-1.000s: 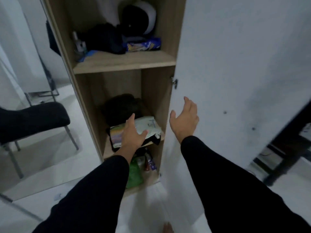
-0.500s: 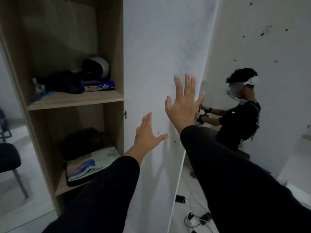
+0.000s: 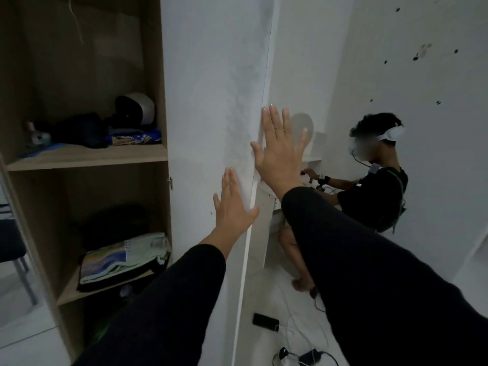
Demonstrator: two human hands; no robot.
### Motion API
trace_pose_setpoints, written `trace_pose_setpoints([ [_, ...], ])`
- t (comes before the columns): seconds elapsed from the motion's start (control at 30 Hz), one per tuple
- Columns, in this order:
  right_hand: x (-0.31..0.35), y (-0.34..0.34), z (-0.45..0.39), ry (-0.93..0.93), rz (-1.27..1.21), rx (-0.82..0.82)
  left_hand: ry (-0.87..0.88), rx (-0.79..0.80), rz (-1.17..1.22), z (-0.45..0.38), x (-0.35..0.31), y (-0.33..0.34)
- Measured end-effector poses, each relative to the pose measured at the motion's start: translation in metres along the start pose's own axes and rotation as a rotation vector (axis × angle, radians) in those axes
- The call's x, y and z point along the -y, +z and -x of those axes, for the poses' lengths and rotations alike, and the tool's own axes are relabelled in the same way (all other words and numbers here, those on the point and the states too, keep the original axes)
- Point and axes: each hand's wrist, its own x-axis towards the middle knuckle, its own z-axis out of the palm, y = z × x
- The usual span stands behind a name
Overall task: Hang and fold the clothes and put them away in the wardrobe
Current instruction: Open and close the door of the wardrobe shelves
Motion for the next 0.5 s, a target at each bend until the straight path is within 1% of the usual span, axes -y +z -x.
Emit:
trace_pose_setpoints([
  [0.13, 0.001, 0.006, 0.001, 0.012, -0.117, 0.032, -0.048, 0.005, -0.051, 0.005, -0.008, 0.003],
  [0.2, 0.005, 0.008, 0.003, 0.014, -0.173, 0.023, -0.055, 0.005, -0.046, 0.008, -0.007, 0.000],
  [0.3, 0.014, 0.007, 0.007, 0.009, -0.191, -0.001, -0.055, 0.009, -0.050, 0.014, -0.001, -0.008],
  [0.37, 0.024, 0.005, 0.010, -0.002, -0.205, 0.004, -0.054, 0.012, -0.058, 0.021, 0.005, -0.014],
  [0.5, 0.055, -0.001, 0.018, -0.026, -0.326, -0.021, -0.018, 0.017, -0.078, 0.037, 0.026, -0.037],
])
